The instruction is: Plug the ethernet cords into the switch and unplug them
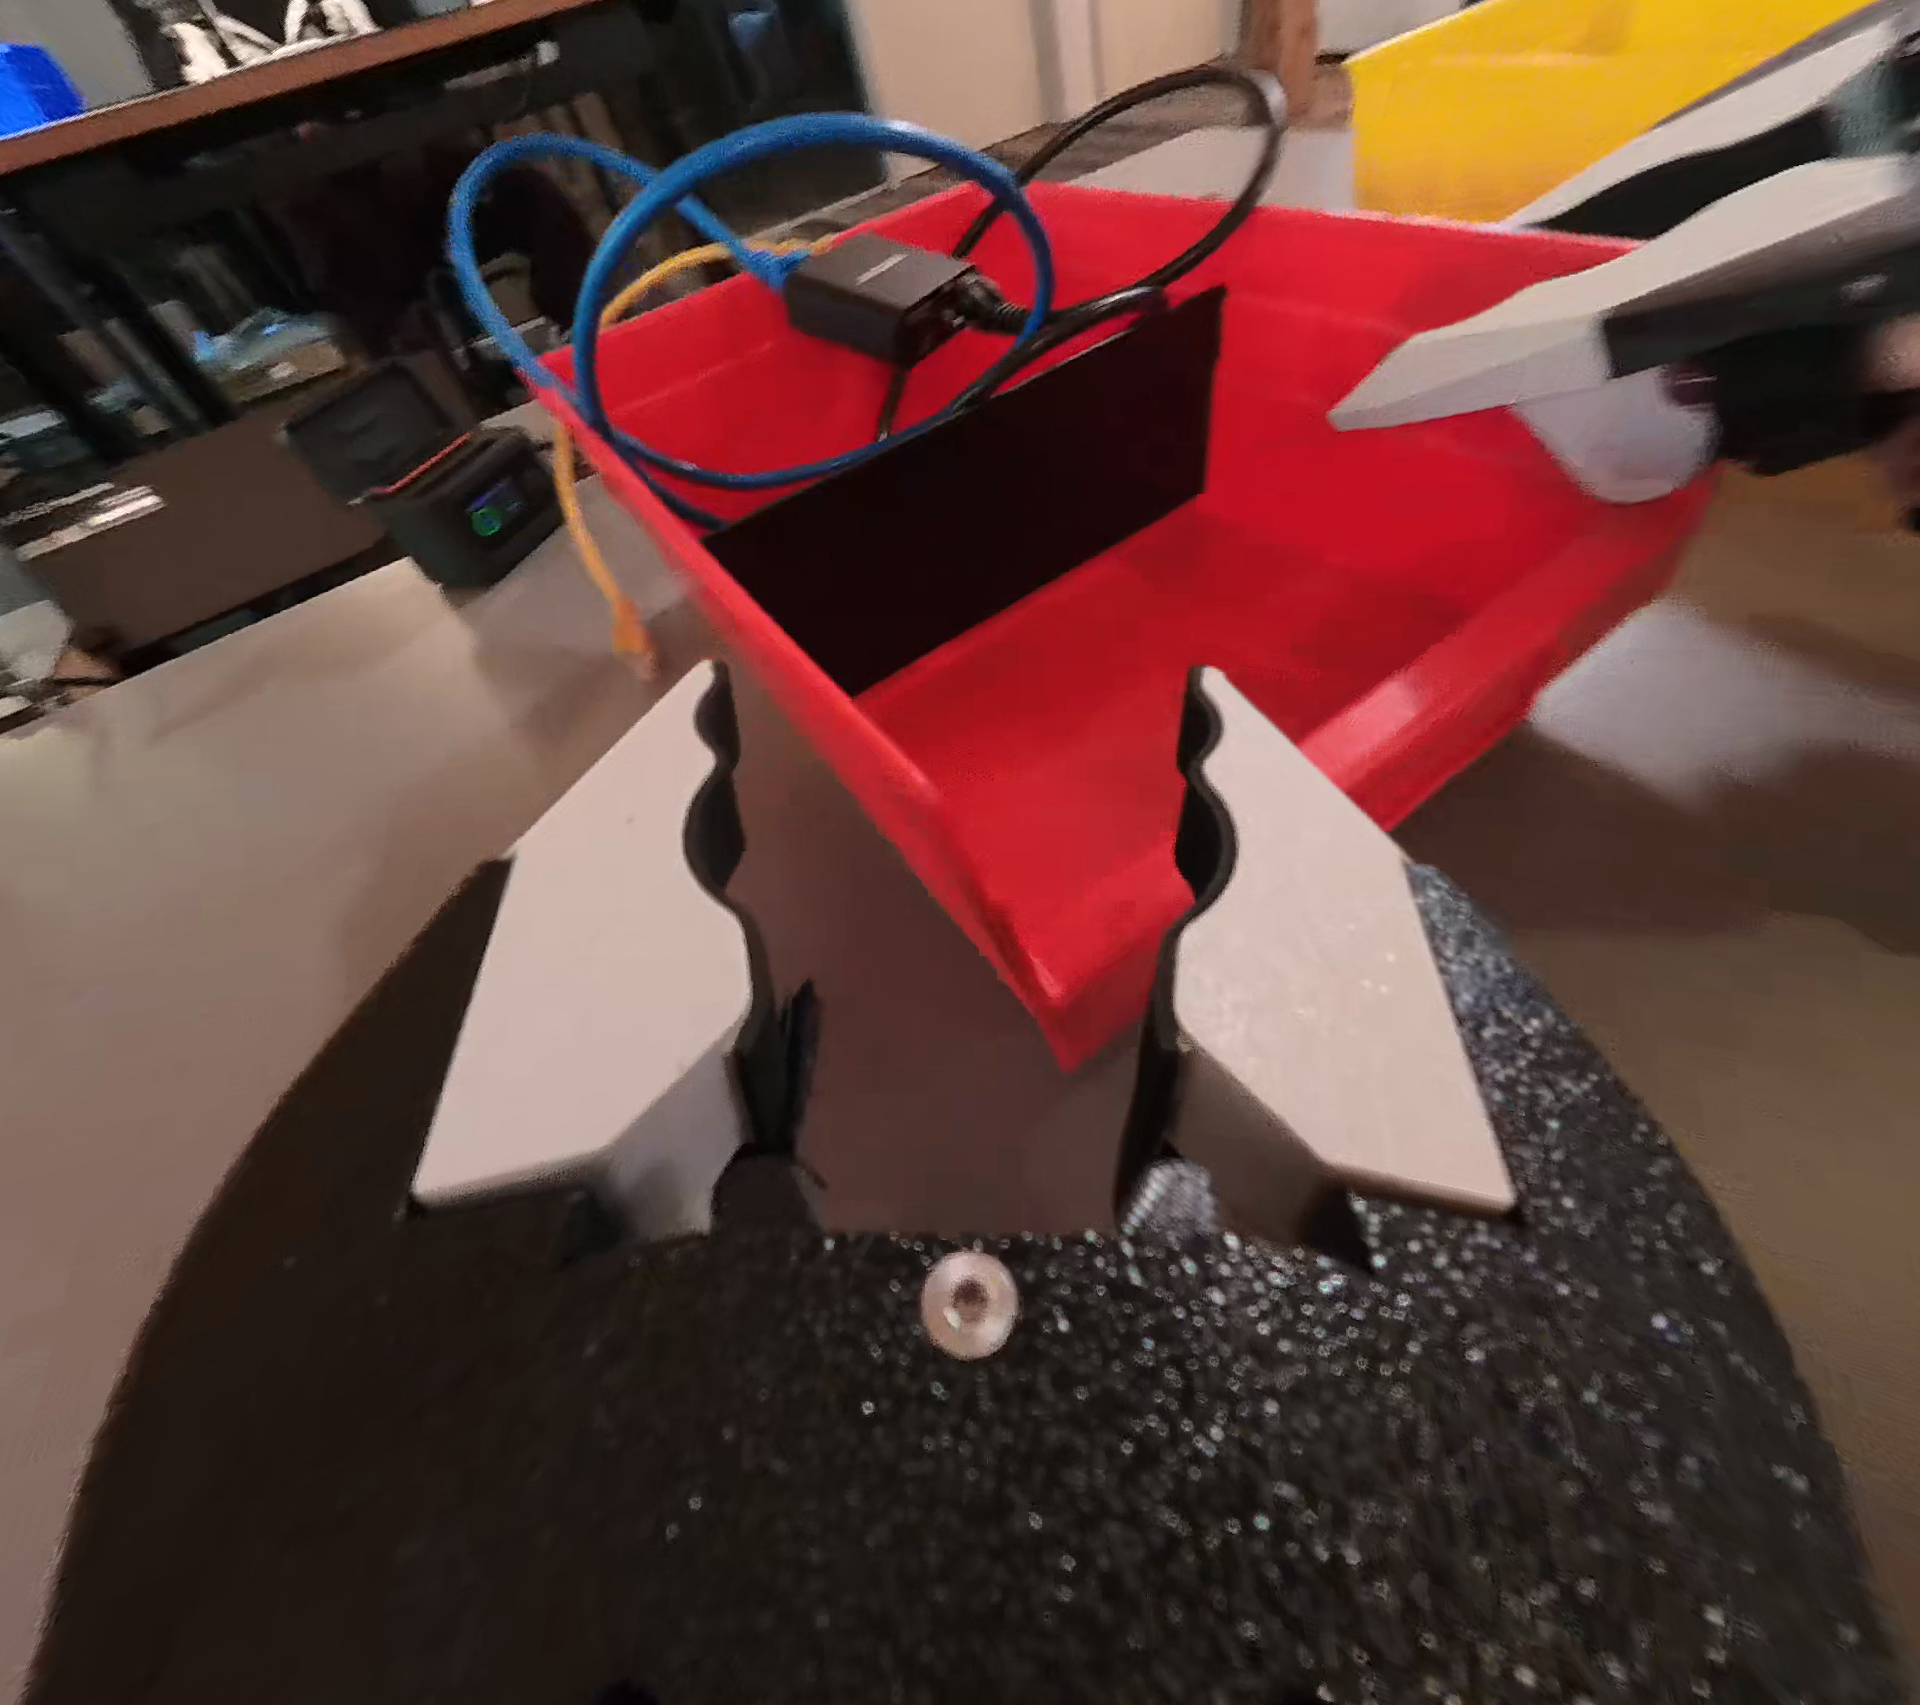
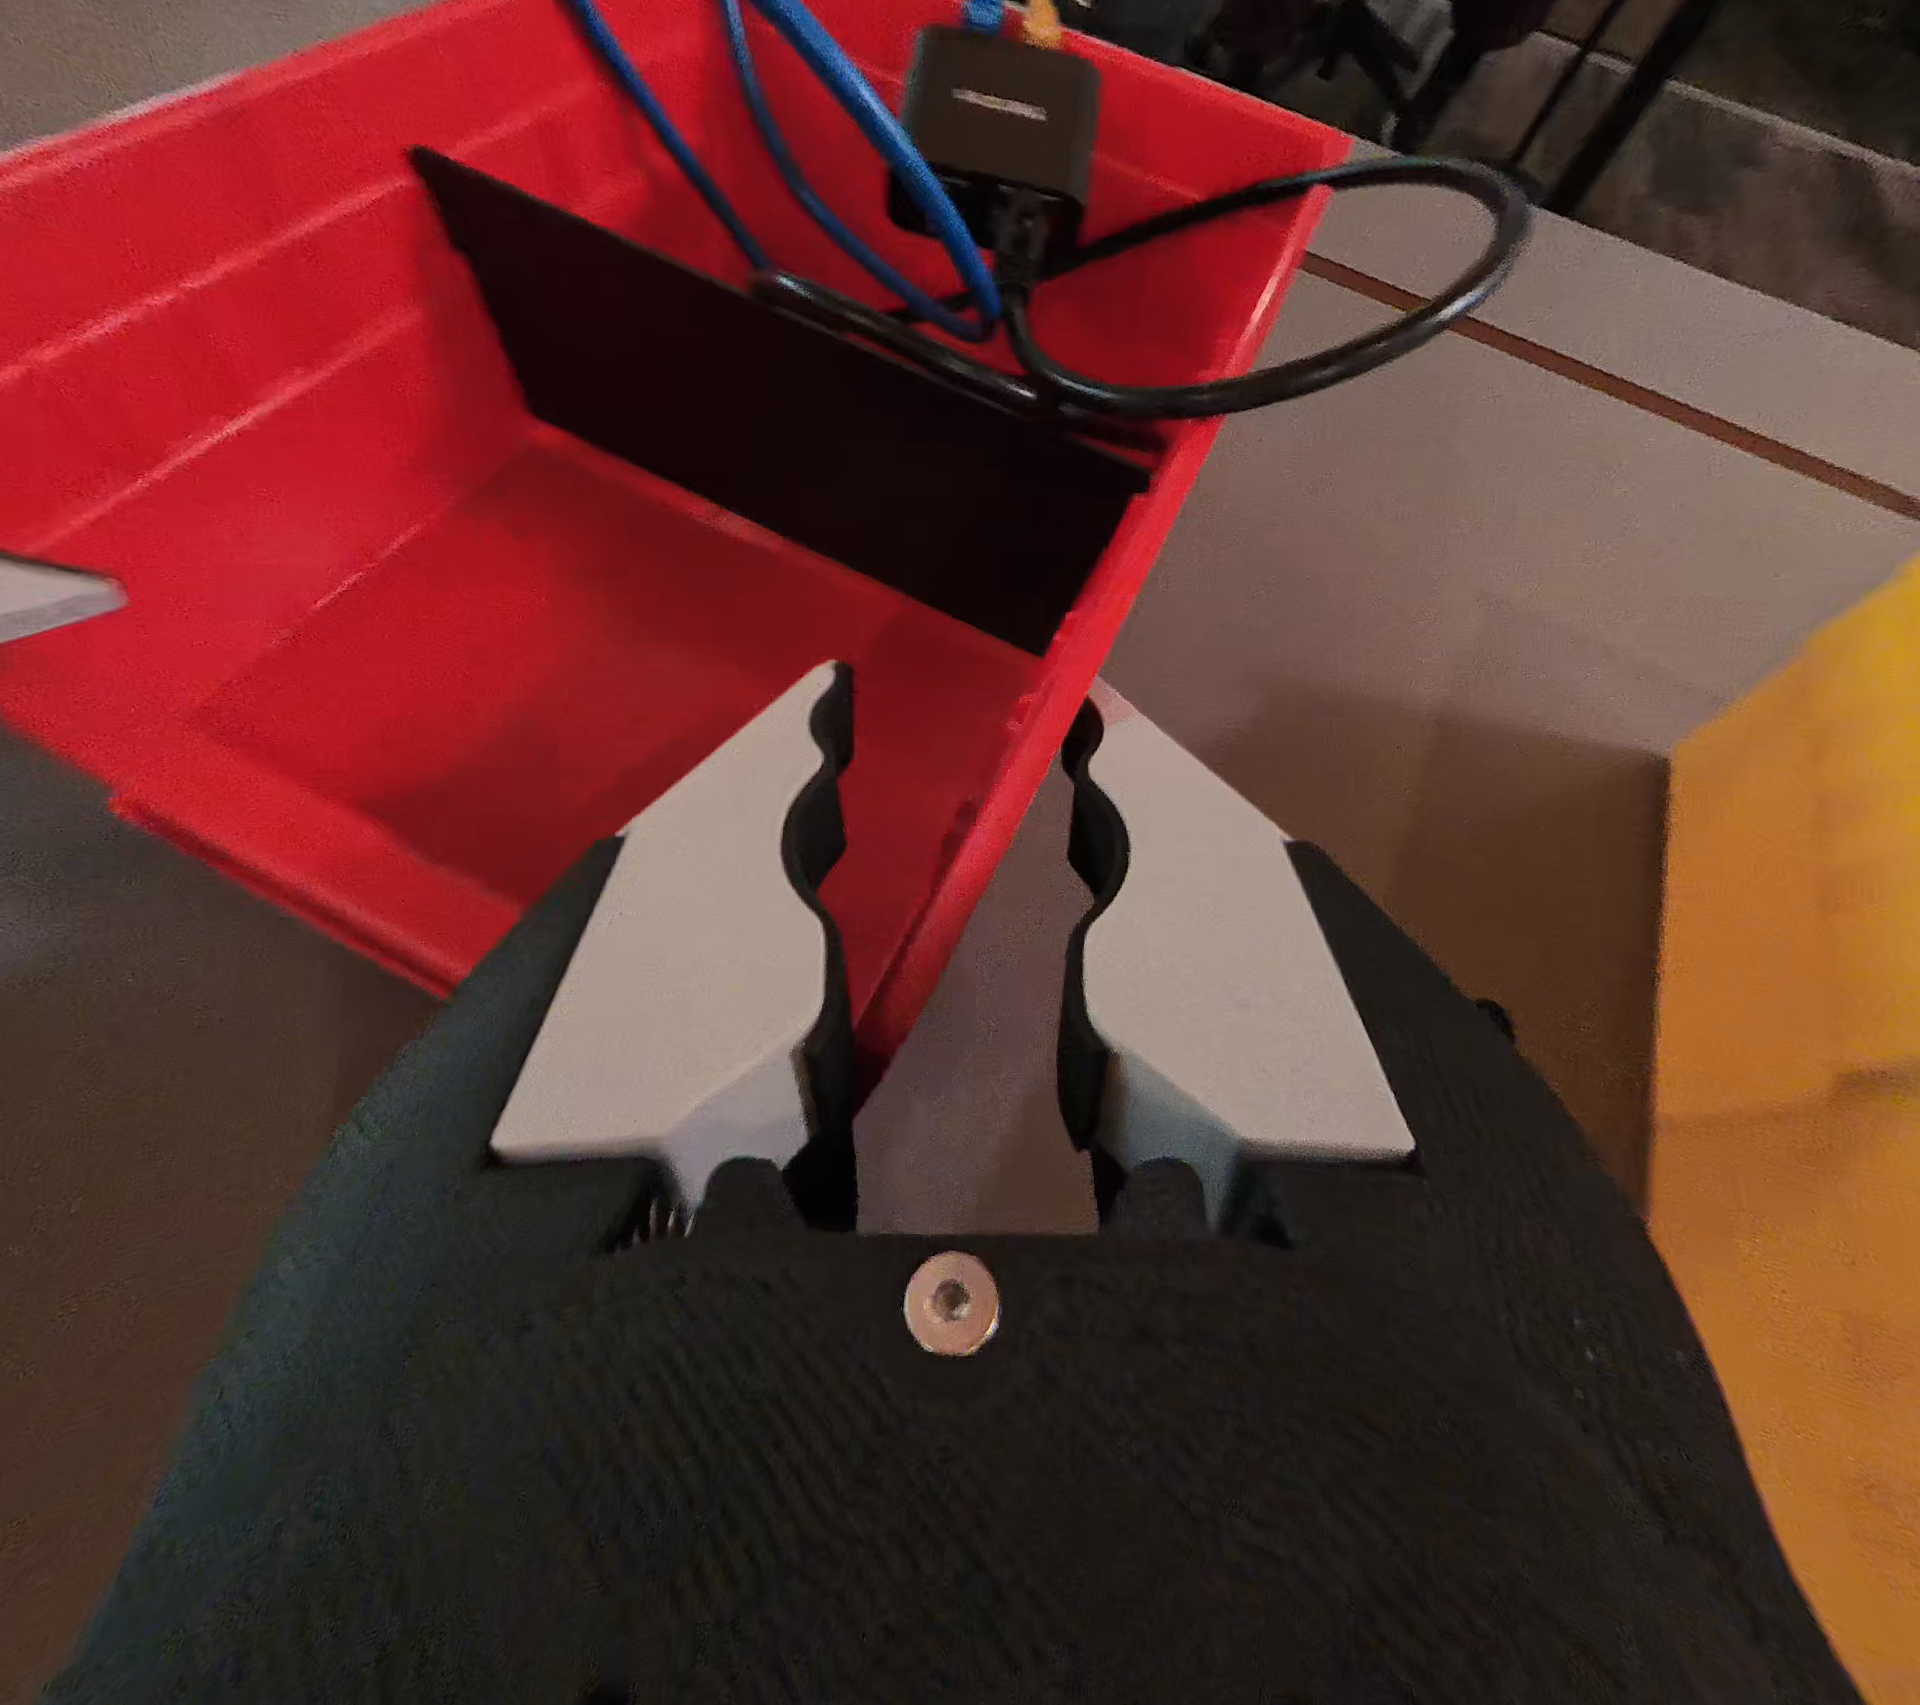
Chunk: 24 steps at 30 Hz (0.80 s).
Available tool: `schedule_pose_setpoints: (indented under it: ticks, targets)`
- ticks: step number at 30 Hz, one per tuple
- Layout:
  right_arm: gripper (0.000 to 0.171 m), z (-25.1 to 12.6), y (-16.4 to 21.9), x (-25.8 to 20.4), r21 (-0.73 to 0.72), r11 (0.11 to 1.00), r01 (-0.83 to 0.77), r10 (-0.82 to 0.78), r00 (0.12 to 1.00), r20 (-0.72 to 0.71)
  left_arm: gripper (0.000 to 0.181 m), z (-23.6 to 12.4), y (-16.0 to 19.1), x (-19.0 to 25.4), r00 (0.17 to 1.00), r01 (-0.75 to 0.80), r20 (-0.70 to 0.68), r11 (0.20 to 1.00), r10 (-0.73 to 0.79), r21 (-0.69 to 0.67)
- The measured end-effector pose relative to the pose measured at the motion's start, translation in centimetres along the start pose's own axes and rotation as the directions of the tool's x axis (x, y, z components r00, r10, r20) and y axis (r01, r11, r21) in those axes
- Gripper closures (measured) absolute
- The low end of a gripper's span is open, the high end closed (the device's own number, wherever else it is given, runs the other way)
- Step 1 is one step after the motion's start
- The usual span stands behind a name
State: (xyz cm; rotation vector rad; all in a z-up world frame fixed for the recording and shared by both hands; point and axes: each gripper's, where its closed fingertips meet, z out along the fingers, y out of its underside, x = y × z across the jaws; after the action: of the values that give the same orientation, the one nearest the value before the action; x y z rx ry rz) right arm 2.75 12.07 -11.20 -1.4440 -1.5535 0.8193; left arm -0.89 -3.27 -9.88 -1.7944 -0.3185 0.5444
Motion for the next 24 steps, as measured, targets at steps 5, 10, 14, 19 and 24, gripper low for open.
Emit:
schedule_pose_setpoints:
  ticks: [5, 10, 14, 19, 24]
  targets:
    - [0.108, -0.6, -0.3, -3.6, 0.031, 0.999, -0.016, 0.01, 0.984, 0.18, 0.109, 0.5, 1.7, -3.5, 0.997, 0.005, 0.078, 0.999, -0.001, -0.051]
    - [0.089, -2.6, -2.5, -3.6, 0.193, 0.976, 0.1, -0.13, 0.98, 0.151, 0.142, 0.8, 2.0, -4.9, 0.998, 0.048, 0.037, 0.997, -0.046, -0.059]
    - [0.111, -5.4, -5.8, -0.6, 0.444, 0.872, 0.205, -0.187, 0.979, -0.085, 0.152, 0.7, 2.4, -5.8, 0.996, 0.073, 0.052, 0.996, -0.07, -0.054]
    - [0.158, -5.7, -5.3, 1.6, 0.494, 0.782, 0.38, -0.26, 0.919, -0.297, 0.163, 0.6, 2.5, -6.5, 0.994, 0.093, 0.064, 0.994, -0.09, -0.051]
    - [0.171, -3.2, -3.3, 1.8, 0.449, 0.832, 0.325, -0.212, 0.935, -0.284, 0.171, 0.4, 2.6, -6.9, 0.993, 0.098, 0.071, 0.994, -0.094, -0.048]
